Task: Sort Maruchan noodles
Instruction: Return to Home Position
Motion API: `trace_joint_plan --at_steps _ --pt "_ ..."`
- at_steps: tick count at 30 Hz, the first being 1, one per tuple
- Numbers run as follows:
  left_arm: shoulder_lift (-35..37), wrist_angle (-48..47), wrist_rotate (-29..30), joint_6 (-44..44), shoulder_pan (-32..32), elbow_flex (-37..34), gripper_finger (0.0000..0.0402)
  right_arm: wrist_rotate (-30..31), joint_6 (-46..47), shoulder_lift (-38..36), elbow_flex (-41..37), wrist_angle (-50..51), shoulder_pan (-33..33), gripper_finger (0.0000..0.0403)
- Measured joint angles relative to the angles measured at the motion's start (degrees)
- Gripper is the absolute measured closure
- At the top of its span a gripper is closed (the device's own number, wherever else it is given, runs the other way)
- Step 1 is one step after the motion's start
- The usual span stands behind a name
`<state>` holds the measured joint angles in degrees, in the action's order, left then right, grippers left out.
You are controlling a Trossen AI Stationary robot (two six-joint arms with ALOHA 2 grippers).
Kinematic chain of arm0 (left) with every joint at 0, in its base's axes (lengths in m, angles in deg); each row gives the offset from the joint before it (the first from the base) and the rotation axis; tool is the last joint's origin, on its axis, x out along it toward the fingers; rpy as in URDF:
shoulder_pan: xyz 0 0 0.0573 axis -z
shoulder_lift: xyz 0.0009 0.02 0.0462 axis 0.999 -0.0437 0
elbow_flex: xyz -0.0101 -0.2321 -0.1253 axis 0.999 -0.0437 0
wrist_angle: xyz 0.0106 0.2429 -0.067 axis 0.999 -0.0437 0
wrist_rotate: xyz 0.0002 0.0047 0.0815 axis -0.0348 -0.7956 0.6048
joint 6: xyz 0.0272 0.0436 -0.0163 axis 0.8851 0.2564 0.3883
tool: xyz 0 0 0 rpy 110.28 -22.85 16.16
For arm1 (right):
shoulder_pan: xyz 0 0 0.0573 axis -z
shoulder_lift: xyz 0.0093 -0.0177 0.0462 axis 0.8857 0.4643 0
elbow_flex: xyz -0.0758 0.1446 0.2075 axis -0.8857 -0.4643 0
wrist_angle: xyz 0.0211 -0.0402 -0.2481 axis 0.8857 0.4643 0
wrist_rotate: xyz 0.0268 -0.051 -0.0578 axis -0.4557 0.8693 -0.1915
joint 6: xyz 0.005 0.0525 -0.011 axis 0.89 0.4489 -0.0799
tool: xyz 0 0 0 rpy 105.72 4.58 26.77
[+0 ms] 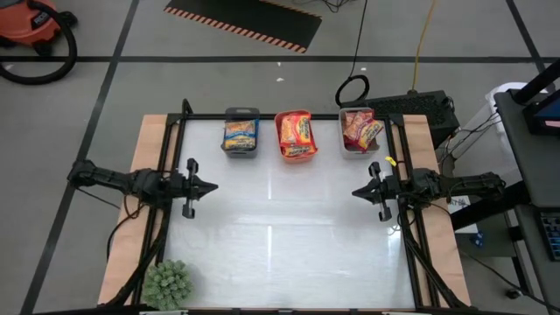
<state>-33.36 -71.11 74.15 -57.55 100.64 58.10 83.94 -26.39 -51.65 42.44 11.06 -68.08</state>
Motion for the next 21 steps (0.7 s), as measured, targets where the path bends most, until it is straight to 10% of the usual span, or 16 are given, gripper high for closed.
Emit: trace_joint_plan --at_steps 21 --pt "4.83 -6.46 -4.35 2.93 -4.87 0.02 0.04 0.0 0.02 0.0 0.0 -0.02 0.0 0.0403"
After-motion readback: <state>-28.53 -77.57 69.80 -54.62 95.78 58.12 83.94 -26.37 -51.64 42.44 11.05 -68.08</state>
